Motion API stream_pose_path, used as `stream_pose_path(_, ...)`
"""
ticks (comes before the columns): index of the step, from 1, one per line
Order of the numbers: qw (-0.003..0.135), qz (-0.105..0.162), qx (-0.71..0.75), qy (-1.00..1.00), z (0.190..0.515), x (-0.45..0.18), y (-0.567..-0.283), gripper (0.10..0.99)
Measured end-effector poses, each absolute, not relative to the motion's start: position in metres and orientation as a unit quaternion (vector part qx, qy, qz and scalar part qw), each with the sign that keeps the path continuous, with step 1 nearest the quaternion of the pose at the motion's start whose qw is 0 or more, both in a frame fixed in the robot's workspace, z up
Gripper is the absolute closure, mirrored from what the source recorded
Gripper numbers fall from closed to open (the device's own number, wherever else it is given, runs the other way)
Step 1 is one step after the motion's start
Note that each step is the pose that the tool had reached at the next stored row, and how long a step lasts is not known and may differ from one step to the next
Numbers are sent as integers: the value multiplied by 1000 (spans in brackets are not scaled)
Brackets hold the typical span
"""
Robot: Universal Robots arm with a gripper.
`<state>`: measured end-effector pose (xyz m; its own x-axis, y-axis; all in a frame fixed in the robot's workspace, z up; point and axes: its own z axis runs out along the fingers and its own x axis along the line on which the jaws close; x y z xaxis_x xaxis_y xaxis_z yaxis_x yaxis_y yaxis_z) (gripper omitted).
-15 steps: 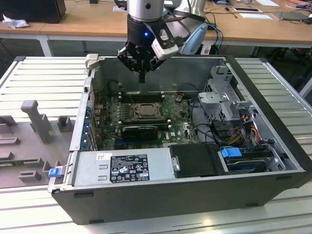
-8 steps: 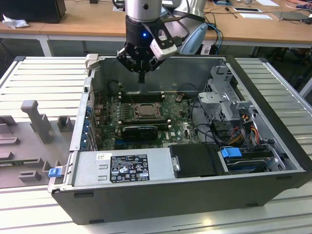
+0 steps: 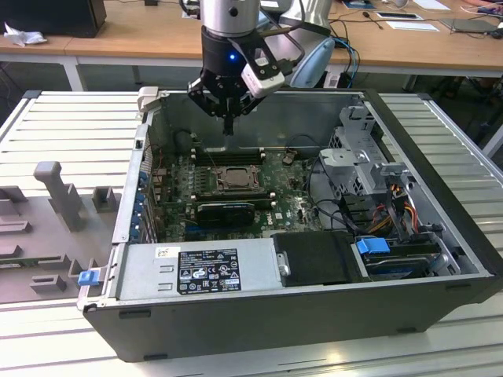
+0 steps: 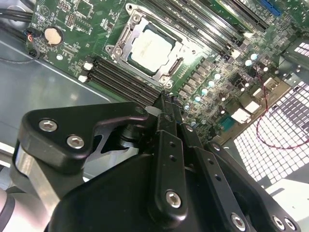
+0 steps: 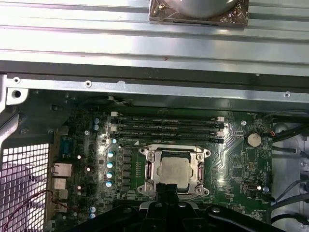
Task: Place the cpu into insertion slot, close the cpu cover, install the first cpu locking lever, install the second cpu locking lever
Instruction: 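Install the first cpu locking lever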
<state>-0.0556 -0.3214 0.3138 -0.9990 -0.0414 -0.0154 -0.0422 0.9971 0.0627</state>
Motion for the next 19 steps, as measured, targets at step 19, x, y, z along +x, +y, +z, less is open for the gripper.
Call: stream_pose_path(19,18,31,-29,999,288,-79,-322,980)
